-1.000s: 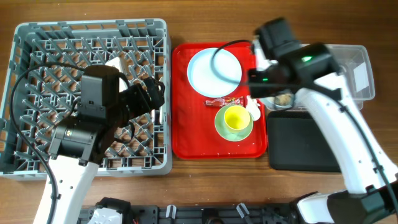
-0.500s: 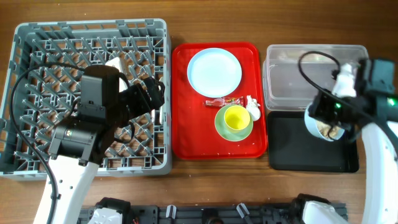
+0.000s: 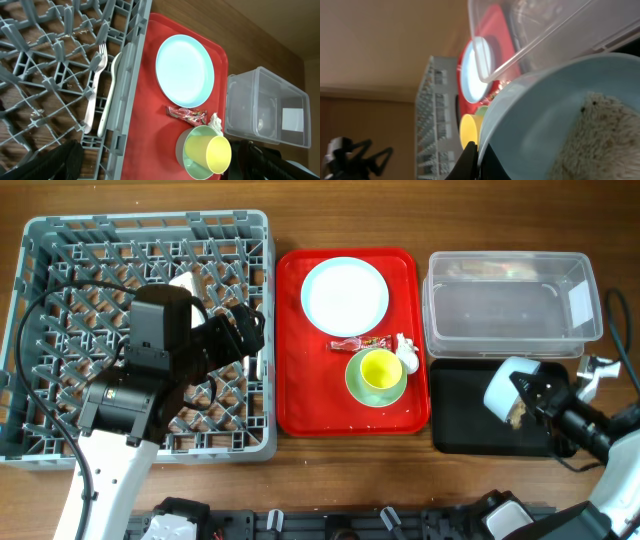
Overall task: Sort waste into correct bins and load items into the dishwasher rack
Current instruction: 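Tip the plate over the black tray to dump the rice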
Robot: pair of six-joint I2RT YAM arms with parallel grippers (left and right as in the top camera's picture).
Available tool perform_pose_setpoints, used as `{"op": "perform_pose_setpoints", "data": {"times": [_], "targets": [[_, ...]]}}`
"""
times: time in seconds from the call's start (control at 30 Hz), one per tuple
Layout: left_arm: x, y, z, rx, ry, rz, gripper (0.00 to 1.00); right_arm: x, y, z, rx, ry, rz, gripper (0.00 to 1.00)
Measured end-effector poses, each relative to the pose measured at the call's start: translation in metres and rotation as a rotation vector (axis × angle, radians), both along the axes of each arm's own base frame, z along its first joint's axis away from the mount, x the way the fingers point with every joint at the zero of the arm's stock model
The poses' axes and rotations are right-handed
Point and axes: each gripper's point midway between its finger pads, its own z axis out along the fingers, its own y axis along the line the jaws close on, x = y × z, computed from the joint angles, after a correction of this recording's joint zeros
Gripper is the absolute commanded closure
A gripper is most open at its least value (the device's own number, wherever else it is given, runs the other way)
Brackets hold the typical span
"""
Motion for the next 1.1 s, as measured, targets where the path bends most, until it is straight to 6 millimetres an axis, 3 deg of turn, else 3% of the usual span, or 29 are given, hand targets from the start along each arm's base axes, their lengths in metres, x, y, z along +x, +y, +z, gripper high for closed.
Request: {"op": "perform_pose_setpoints", "data": {"times": [0.3, 0.53, 0.83, 1.1], "targets": [[0.000, 0.000, 0.000, 0.000, 0.000, 0.000, 0.00, 0.004, 0.003, 0.010, 0.067, -0.165, -0.014, 0.96], [0.000, 0.000, 0.000, 0.000, 0.000, 0.000, 0.00, 0.013, -0.004, 0.036, 0.176, -0.279, -0.031, 0.96], [0.000, 0.000, 0.000, 0.000, 0.000, 0.000, 0.00, 0.010, 0.001, 0.043, 0.330, -0.214, -0.058, 0.96], [0.000, 0.000, 0.000, 0.000, 0.000, 0.000, 0.00, 0.008, 0.003, 0.043, 0.357, -0.194, -0.064, 0.96]]}}
